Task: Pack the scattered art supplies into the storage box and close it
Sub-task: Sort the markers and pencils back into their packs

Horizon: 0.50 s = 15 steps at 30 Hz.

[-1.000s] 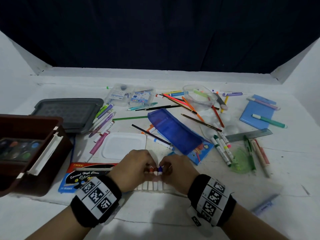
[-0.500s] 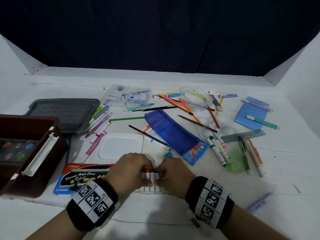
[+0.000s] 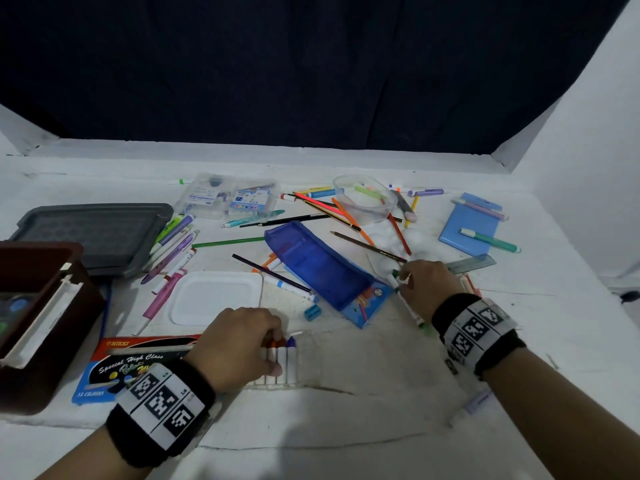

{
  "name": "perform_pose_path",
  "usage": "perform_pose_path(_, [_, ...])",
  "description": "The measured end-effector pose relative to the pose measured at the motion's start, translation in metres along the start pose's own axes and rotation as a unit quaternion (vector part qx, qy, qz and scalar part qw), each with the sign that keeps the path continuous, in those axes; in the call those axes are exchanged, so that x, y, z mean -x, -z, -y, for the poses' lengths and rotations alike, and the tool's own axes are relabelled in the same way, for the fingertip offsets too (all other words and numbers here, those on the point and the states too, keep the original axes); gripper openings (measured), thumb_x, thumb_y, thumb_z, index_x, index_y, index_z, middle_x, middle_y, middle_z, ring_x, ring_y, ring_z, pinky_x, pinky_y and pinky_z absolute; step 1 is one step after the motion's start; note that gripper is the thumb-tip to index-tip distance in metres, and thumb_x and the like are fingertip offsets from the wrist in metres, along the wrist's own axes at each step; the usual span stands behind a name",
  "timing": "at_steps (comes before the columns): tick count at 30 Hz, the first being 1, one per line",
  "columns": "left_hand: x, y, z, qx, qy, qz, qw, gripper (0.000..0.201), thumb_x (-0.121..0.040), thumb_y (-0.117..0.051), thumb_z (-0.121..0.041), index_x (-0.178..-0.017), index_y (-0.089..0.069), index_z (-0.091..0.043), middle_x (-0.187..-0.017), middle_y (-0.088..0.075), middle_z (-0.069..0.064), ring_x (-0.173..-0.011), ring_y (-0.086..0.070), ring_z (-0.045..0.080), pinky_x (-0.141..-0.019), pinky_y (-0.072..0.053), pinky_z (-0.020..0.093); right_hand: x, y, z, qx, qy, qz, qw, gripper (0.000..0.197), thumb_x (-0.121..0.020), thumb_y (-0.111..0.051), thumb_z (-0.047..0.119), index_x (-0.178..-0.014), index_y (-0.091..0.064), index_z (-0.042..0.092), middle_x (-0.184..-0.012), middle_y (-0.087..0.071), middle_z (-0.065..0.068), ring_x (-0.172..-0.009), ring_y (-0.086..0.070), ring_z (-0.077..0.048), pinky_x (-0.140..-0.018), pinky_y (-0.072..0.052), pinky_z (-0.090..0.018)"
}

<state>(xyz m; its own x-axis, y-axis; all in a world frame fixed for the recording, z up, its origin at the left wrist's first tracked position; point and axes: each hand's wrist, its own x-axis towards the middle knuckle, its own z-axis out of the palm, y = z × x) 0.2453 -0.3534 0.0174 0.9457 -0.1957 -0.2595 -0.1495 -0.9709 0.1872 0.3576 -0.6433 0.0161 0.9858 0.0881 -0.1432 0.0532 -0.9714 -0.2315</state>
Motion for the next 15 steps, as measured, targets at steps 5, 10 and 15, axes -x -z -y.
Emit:
perform_pose_path(5, [0.001,0.001,-0.003,-0.005,0.003,0.005,1.0,0.038,-0.071,-0.078,-0.058,-0.1,-0.064,-0.036,-0.095,-0.057,-0.02,-0.088,-0.052,0.004,-0.08,-0.042,0.024,-0.011,-0.004,0.0,0.048,0.002,0.008,0.999,0.015,-0.092,-0.057,0.018,-0.105,-0.063,0.013,-0.105,-0.064,-0.009,-0.091,-0.063,-0.025,-0.071,-0.048,-0.027])
perform_pose_path(10, [0.001,0.001,-0.004,-0.007,0.005,0.001,1.0,0.04,-0.071,-0.079,-0.056,-0.101,-0.063,-0.034,-0.093,-0.053,-0.02,-0.088,-0.049,0.005,-0.079,-0.041,0.022,-0.014,-0.004,0.004,0.067,-0.003,0.016,0.998,0.016,-0.089,-0.058,0.014,-0.104,-0.061,0.01,-0.105,-0.064,-0.012,-0.092,-0.064,-0.027,-0.075,-0.054,-0.031])
perform_pose_path(15, [0.001,0.001,-0.004,0.002,0.008,0.004,1.0,0.038,-0.069,-0.08,-0.056,-0.092,-0.056,-0.037,-0.094,-0.053,-0.02,-0.089,-0.051,0.006,-0.079,-0.043,0.022,-0.013,-0.003,0.007,0.084,0.005,0.028,0.996,0.015,-0.091,-0.058,0.021,-0.103,-0.059,0.011,-0.103,-0.062,-0.009,-0.082,-0.06,-0.023,-0.069,-0.05,-0.029])
